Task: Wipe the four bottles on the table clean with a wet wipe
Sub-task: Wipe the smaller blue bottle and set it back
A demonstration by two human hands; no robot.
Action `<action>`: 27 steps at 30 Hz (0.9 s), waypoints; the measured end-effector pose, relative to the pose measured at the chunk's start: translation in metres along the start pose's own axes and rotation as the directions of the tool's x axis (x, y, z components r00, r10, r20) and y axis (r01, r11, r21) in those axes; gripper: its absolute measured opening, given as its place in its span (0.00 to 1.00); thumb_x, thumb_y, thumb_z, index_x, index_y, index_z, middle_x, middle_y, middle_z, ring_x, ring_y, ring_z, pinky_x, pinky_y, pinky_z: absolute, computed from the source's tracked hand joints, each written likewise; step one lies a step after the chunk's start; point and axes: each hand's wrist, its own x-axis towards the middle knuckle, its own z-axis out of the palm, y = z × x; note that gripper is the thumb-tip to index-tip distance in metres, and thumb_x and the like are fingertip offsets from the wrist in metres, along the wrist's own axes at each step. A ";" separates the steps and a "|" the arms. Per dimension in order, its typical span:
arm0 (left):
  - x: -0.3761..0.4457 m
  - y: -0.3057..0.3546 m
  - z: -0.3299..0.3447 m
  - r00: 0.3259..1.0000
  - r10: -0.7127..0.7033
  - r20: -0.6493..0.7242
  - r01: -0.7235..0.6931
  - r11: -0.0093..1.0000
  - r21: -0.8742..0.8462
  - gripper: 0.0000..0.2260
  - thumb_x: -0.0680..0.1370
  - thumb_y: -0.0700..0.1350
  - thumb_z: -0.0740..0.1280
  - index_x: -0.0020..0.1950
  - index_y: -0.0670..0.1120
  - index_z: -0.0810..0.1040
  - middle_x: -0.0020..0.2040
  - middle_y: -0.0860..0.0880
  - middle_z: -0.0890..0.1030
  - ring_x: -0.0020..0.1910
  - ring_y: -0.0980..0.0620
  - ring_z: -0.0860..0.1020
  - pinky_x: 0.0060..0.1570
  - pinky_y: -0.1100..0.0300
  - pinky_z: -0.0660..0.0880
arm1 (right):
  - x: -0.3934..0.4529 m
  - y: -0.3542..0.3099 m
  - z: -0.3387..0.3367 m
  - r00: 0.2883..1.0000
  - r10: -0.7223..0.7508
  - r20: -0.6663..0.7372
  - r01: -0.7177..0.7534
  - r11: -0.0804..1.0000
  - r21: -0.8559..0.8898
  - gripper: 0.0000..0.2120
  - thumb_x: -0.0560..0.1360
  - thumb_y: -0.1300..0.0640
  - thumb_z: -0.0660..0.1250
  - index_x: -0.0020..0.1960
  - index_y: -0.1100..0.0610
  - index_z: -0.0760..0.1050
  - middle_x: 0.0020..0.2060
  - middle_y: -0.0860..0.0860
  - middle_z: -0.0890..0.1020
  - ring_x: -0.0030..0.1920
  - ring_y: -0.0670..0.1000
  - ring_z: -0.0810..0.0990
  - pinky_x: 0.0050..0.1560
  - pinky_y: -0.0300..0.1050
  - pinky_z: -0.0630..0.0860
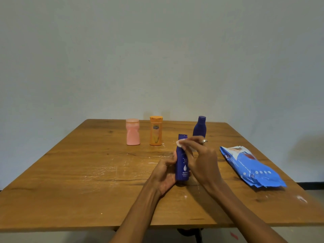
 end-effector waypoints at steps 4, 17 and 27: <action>-0.001 0.000 -0.001 1.000 0.000 0.003 0.000 1.000 0.001 0.18 0.80 0.39 0.61 0.69 0.37 0.75 0.59 0.36 0.81 0.57 0.41 0.80 0.66 0.40 0.72 | -0.033 0.002 -0.004 0.990 0.001 0.139 -0.005 1.000 0.022 0.17 0.75 0.60 0.72 0.61 0.47 0.80 0.59 0.41 0.75 0.61 0.42 0.75 0.58 0.34 0.76; -0.006 0.002 0.005 0.998 -0.059 -0.003 0.059 0.996 0.067 0.19 0.81 0.46 0.63 0.68 0.38 0.74 0.54 0.36 0.83 0.49 0.41 0.82 0.51 0.44 0.79 | 0.021 0.000 -0.009 0.986 0.088 -0.144 -0.082 0.996 0.048 0.14 0.75 0.61 0.72 0.58 0.48 0.80 0.53 0.48 0.82 0.51 0.42 0.77 0.46 0.26 0.73; -0.007 0.002 0.005 0.998 -0.043 0.053 0.034 0.988 0.150 0.22 0.79 0.45 0.64 0.71 0.38 0.71 0.56 0.36 0.82 0.52 0.40 0.81 0.56 0.42 0.78 | 0.038 0.006 -0.024 0.987 0.163 -0.002 -0.163 0.987 0.007 0.09 0.77 0.61 0.70 0.55 0.51 0.82 0.49 0.44 0.82 0.50 0.41 0.78 0.46 0.30 0.72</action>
